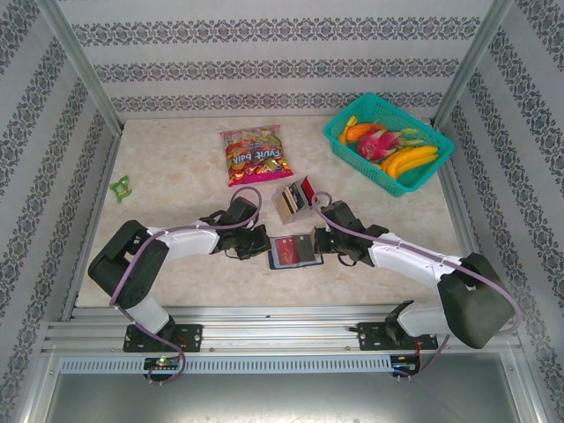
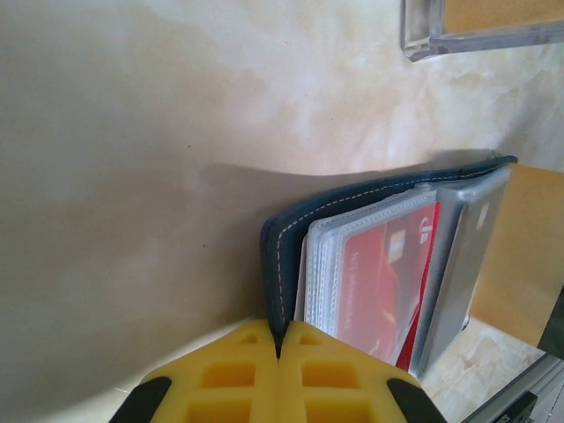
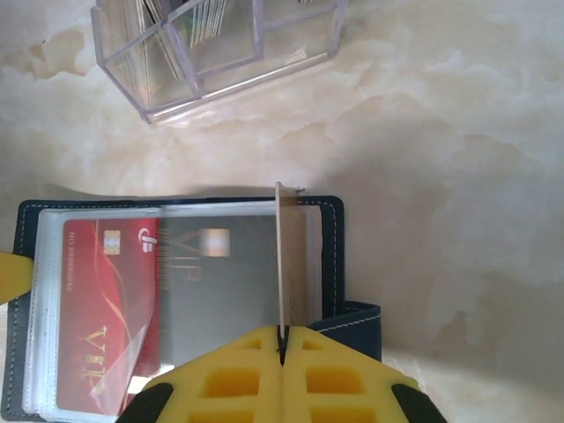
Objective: Put the credit cards into the card holder
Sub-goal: Flip over the card slot in the card holder.
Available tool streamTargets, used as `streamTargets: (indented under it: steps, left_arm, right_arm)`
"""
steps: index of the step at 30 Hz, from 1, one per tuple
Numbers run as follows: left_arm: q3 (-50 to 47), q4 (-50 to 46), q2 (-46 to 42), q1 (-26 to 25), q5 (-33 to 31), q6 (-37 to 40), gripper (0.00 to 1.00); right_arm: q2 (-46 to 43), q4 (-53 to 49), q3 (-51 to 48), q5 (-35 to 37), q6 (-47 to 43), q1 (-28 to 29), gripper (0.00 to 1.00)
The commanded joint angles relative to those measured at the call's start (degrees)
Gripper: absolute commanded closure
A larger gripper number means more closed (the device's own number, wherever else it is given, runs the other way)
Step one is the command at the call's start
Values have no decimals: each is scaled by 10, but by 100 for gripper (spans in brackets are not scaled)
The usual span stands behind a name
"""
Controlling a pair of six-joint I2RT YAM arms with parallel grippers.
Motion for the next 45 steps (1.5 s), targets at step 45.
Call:
streamTargets:
  steps: [45]
  left_arm:
    - [6,-19,24,-8,-3,19,97]
  right_arm:
    - [14,161,-52,-204,107,-40,100]
